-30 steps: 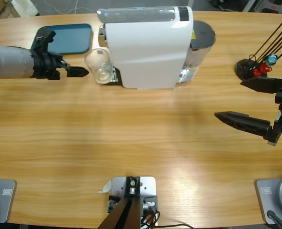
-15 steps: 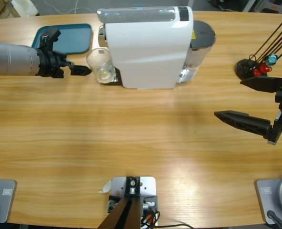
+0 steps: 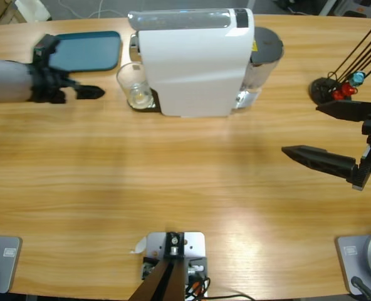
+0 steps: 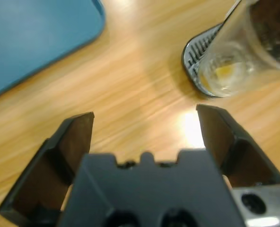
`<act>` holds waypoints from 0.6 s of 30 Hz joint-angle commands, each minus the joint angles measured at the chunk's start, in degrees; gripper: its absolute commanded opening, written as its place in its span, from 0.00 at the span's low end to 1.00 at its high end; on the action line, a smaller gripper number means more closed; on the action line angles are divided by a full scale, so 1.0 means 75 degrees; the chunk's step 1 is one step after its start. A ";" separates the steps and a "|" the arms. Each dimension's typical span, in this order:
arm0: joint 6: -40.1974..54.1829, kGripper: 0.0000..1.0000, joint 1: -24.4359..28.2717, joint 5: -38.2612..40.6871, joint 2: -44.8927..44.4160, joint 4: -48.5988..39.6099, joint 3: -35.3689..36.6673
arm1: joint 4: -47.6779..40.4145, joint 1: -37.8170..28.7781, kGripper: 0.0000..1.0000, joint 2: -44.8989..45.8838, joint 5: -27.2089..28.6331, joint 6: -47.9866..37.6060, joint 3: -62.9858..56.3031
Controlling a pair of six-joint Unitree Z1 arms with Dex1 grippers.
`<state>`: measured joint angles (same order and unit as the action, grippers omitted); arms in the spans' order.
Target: Pour coffee
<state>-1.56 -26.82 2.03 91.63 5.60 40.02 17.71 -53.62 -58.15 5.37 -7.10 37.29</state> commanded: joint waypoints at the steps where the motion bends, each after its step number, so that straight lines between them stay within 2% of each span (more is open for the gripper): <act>1: 0.0236 0.99 -0.0204 -0.0189 -0.2435 -0.2820 0.0659 | 0.0538 0.0868 0.17 -0.0776 0.0130 0.0893 0.1127; 2: 0.0335 0.99 -0.0316 -0.0187 -0.2627 -0.3099 0.0685 | 0.0660 0.1023 0.00 -0.0980 0.0245 0.1014 0.1392; 5: 0.0478 0.99 -0.0757 -0.0330 -0.3030 -0.3692 0.0657 | 0.1075 0.1478 0.00 -0.1735 0.0611 0.1338 0.2374; 8: 0.0478 0.98 -0.0914 -0.0651 -0.3098 -0.3817 0.0678 | 0.1679 0.1761 0.00 -0.2682 0.0552 0.2004 0.3410; 12: 0.0490 0.98 -0.0935 -0.0977 -0.2730 -0.3817 0.0685 | 0.2007 0.2333 0.00 -0.3509 -0.0196 0.2142 0.4476; 18: 0.0466 0.98 -0.0947 -0.1197 -0.2545 -0.3533 0.0402 | 0.2045 0.2610 0.00 -0.4315 -0.0587 0.2273 0.5203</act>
<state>1.54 -33.22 -4.96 70.67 -22.01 45.39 31.92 -36.27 -82.16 4.23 8.24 71.94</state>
